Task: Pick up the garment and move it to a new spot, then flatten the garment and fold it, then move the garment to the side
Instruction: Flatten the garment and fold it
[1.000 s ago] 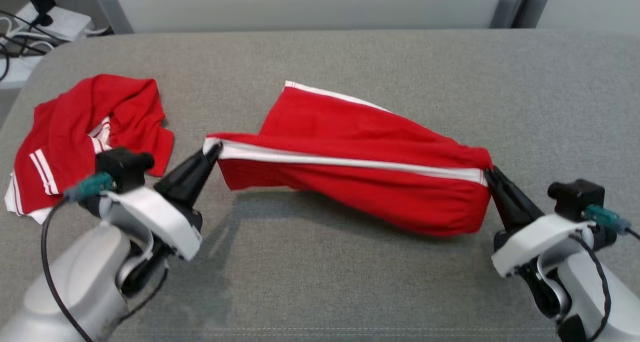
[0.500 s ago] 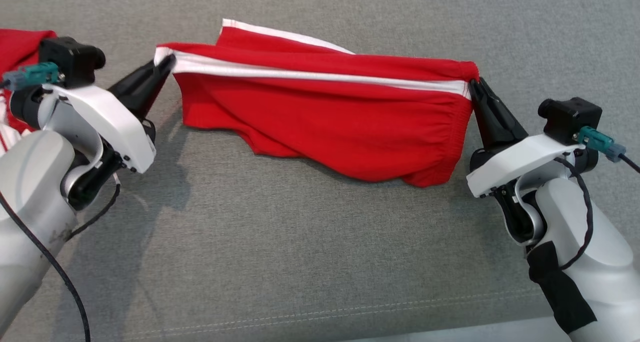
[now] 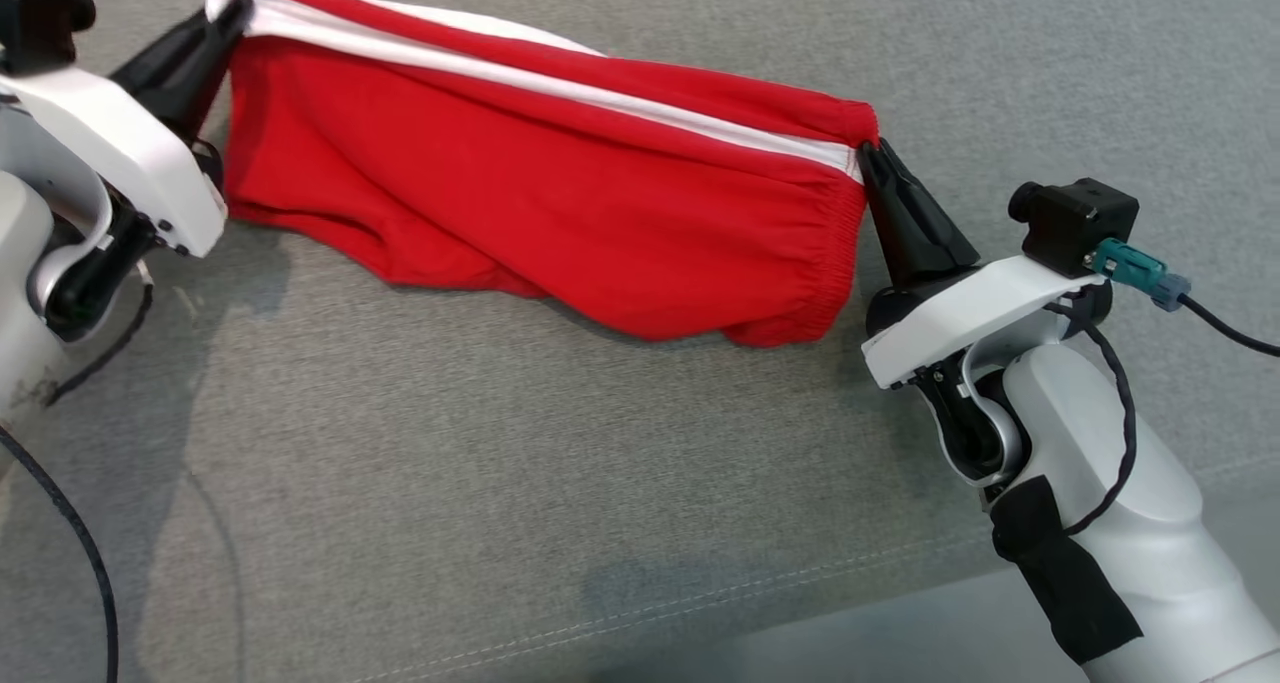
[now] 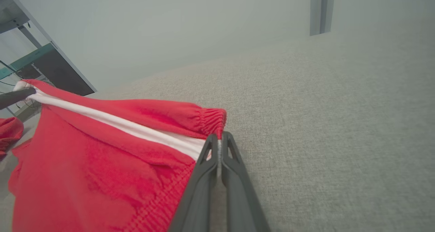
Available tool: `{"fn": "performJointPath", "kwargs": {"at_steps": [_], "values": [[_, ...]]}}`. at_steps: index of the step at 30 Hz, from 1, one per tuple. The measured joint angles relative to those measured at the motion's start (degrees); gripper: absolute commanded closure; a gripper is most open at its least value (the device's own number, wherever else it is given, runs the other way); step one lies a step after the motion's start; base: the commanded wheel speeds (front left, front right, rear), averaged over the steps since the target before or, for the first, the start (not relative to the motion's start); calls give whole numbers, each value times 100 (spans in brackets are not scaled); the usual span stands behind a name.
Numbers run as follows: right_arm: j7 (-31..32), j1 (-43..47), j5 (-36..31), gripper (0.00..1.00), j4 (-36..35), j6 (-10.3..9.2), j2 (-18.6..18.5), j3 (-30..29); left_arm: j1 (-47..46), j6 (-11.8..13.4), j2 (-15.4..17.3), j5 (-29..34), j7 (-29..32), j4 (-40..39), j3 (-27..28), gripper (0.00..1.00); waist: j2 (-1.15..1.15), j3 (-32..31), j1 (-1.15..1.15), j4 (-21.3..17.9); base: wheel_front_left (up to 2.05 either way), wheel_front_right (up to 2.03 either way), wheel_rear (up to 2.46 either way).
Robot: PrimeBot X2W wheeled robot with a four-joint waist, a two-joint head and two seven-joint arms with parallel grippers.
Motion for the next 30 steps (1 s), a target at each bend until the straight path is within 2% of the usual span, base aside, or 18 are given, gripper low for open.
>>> {"fn": "performJointPath", "kwargs": {"at_steps": [4,5,6,7,8,9,14,19,22,25,30], "values": [[0,-13,51,100,-64,0,40,96,-206,0,5,-111,-51,157,-124,100,0,99,0,-190,0,0,0],[0,-16,52,100,-68,0,57,135,-239,0,4,-152,-48,218,-147,95,0,122,0,-233,0,0,0],[0,-20,67,98,-74,0,87,167,-264,0,4,-191,-37,290,-186,63,0,147,0,-274,0,0,0],[0,-22,93,64,-81,0,120,179,-282,0,0,-232,-12,360,-222,0,0,170,0,-310,0,0,0],[0,-25,100,22,-96,0,143,180,-299,0,-11,-266,9,442,-261,0,0,192,0,-338,0,0,0],[0,-26,103,0,-122,0,149,176,-301,0,-26,-279,2,498,-280,0,0,212,0,-358,0,0,0],[0,-24,92,0,-301,-2,156,-48,-303,1,-76,-303,-289,791,-344,0,0,189,0,-340,0,0,0],[-1,98,-129,0,-565,-3,154,-569,-304,1,-238,-268,-581,1001,-374,0,0,37,0,-207,0,0,0],[-3,299,-336,0,-737,-2,155,-848,-276,1,-346,-197,-676,1109,-212,0,0,-102,0,-107,0,0,0],[-9,530,-565,0,-834,-3,146,-1061,-20,76,-497,30,-688,1047,241,0,0,-269,0,7,0,0,0],[-9,903,-744,0,-964,-2,160,-1315,770,378,-768,743,-705,595,1255,0,0,-598,0,191,0,0,0]]}}
